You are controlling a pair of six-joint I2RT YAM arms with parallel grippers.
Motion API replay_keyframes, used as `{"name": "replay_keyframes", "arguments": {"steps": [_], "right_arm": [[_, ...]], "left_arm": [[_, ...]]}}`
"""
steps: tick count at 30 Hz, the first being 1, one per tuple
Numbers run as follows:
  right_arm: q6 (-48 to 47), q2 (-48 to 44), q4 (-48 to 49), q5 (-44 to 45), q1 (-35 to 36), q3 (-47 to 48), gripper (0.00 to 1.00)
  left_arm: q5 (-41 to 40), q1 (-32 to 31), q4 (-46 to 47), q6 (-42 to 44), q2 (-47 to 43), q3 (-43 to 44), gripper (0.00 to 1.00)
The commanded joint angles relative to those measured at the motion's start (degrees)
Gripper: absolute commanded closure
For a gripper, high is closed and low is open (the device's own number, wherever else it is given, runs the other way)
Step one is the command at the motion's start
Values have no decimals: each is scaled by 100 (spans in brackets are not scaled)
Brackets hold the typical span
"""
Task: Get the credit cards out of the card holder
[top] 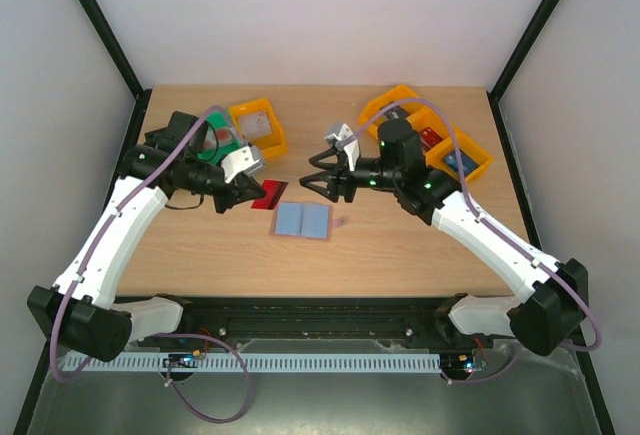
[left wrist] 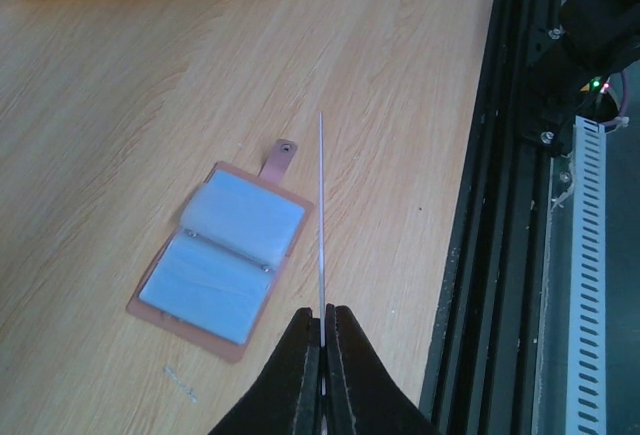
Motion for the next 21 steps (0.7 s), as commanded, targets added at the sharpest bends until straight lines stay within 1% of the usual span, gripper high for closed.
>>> {"name": "replay_keyframes", "arguments": {"steps": [1, 4, 10, 12, 15, 18, 21], "right_arm": [[-219, 299, 140, -295, 91, 89, 42], [-276, 531, -30, -352, 227, 322, 42], [-256, 667, 105, -579, 506, 355, 42], [-178, 699, 210, -555, 527, 342, 45], [-56, 826, 330, -566, 562, 362, 56], [-44, 950, 224, -592, 594, 474, 68], [-128, 980, 5, -460, 598, 552, 85]], "left_arm": [[349, -23, -247, 247, -78, 96, 98], [442, -19, -301, 278, -53, 122, 98], [549, -22, -333, 308, -109, 102, 98], [596, -21, -369, 373, -136, 73, 98], [710, -20, -421, 444, -132, 75, 98], [766, -21, -456, 484, -122, 108, 98], [842, -25, -496, 536, -146, 92, 98]]}}
